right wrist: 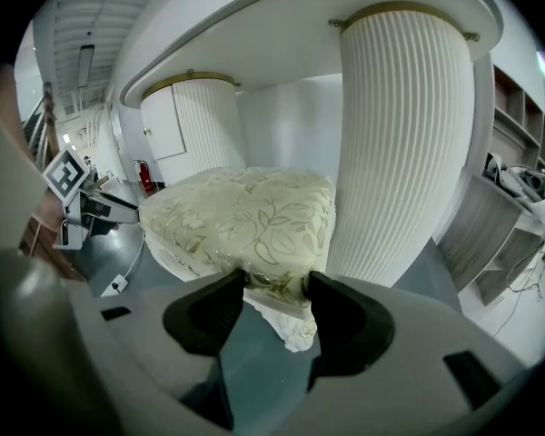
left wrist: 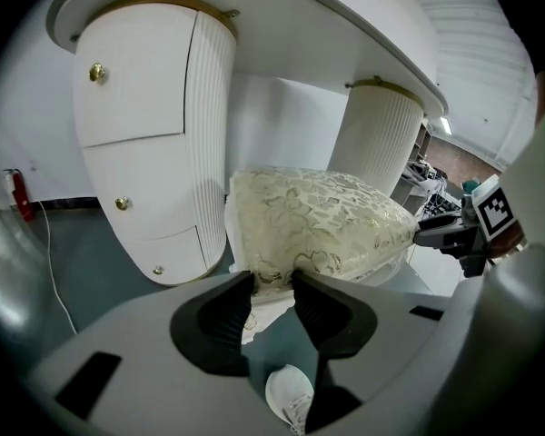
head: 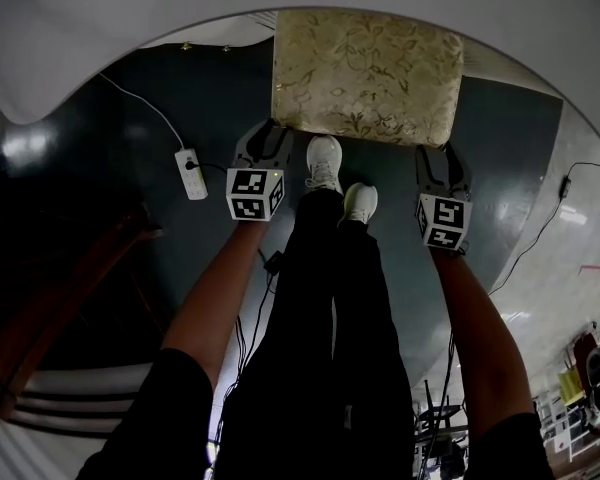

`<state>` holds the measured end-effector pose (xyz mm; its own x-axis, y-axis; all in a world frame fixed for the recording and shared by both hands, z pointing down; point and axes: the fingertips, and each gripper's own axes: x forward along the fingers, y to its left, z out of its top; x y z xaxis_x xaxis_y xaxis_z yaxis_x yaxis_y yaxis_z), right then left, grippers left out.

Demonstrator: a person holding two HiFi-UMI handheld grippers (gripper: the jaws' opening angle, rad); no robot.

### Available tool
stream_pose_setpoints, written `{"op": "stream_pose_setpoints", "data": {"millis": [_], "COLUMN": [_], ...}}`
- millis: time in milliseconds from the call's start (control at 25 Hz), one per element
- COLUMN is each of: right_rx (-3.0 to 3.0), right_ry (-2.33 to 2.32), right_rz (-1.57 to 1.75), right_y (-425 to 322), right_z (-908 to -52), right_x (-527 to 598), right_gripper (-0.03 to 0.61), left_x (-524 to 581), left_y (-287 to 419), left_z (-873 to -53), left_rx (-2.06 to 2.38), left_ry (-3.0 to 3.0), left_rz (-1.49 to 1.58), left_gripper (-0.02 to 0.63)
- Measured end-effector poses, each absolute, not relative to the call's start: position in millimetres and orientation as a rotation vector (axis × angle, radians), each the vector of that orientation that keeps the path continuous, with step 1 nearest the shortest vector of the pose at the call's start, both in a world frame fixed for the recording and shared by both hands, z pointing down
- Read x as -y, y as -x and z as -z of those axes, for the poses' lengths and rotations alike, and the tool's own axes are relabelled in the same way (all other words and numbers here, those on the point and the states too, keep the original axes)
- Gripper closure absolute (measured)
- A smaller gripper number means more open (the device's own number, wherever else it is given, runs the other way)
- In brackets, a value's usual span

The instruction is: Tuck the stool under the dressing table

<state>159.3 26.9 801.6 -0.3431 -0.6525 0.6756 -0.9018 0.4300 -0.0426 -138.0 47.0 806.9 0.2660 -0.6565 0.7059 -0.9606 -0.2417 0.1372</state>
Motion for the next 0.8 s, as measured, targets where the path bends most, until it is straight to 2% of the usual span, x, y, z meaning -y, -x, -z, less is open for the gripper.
{"op": "stream_pose_setpoints", "data": {"millis": [800], "right_rx": [2.156], "right_ry": [-1.282], "right_rz": [-0.563], "right_y": [-163], "right_z": [-816], "right_x": [-30], "right_gripper": [0.350], "left_x": [-47], "left_y": [135], "left_z": [-823], "left_rx": [1.483], "left_ry": [-1.981], "left_rz": [-0.678], "left_gripper": [0.462]}}
